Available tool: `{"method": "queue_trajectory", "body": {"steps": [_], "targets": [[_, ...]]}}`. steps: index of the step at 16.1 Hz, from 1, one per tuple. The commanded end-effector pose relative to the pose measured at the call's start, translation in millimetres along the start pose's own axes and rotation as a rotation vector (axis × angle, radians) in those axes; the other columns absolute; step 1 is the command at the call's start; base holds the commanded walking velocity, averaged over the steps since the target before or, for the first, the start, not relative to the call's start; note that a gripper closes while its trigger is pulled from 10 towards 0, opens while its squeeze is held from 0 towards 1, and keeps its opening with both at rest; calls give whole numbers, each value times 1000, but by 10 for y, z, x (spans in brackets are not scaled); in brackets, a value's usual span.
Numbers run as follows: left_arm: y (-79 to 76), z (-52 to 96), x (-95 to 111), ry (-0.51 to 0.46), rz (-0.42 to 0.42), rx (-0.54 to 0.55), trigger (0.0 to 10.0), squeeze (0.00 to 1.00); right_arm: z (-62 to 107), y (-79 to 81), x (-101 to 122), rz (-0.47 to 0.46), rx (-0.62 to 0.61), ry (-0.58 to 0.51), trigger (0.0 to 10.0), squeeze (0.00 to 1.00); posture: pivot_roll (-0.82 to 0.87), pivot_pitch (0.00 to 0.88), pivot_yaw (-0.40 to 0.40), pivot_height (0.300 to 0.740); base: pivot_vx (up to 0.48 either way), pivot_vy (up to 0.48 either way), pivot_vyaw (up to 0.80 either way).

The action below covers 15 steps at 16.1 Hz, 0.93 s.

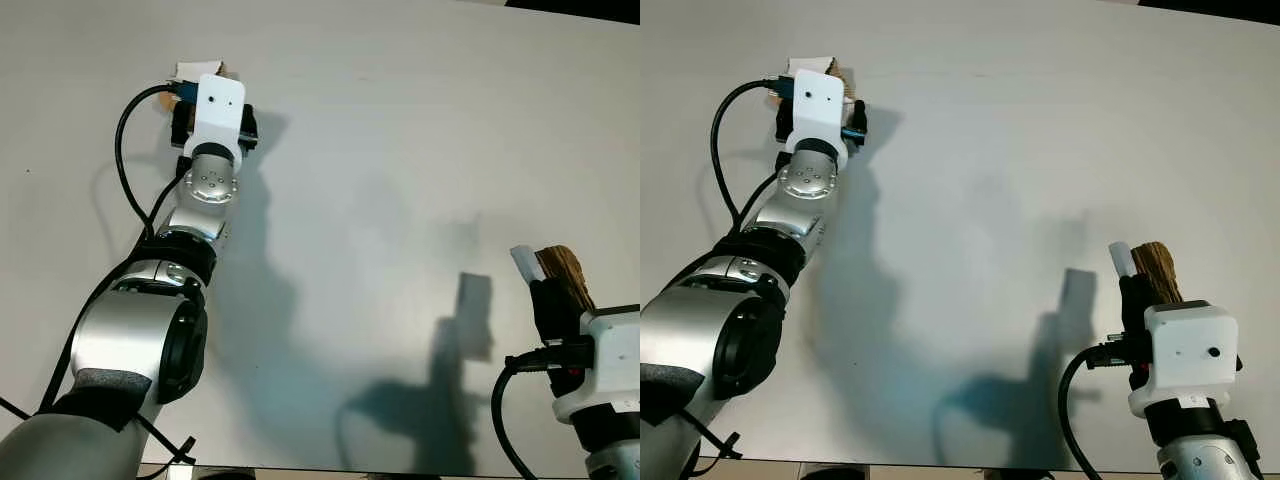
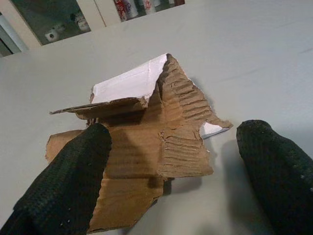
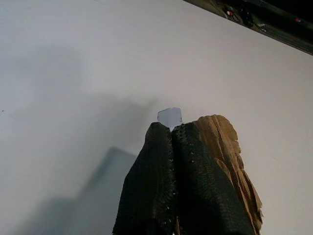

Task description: Picking trash to rubbish bin

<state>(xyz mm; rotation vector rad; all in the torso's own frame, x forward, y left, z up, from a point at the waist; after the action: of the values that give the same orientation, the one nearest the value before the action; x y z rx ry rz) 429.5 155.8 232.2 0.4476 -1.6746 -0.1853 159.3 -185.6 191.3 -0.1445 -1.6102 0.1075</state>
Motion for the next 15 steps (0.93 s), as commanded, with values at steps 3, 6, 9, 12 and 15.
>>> {"method": "queue_trajectory", "body": {"steps": [3, 6, 9, 12, 15], "targets": [[-144, 240, -708, 320, 134, -69, 10000, 0, 43, -35, 19, 16, -12, 14, 10000, 0, -224, 427, -96, 740, 0, 0, 0], [-193, 241, -691, 334, 273, -83, 10000, 0, 33, -39, 22, 17, -9, 13, 10000, 0, -225, 422, -100, 740, 0, 0, 0], [-235, 244, -683, 355, 381, -102, 10000, 0, 27, -38, 24, 18, -6, 13, 10000, 0, -224, 421, -100, 740, 0, 0, 0], [-250, 258, -712, 383, 405, -110, 10000, 0, 14, -41, 21, 19, -6, 13, 10000, 0, -219, 419, -96, 740, 0, 0, 0], [-242, 298, -805, 432, 465, -88, 10000, 0, -5, -53, 20, 22, -5, 9, 10000, 0, -211, 414, -96, 740, 0, 0, 0]]}}
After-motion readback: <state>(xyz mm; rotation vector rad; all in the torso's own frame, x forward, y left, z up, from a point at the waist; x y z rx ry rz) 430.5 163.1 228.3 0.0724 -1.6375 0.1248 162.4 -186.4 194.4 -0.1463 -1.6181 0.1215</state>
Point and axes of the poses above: a point about 5 cm out from each wrist's last joint towards the gripper, its own z axis pointing back from the gripper into the wrist, its own x axis along the axis of the wrist's last joint, y = z × x, the point moved 1 cm from there along -z, pointing out of the wrist towards the gripper, and after that the axes turned 5 degrees about -z, right-handed, at the moved point
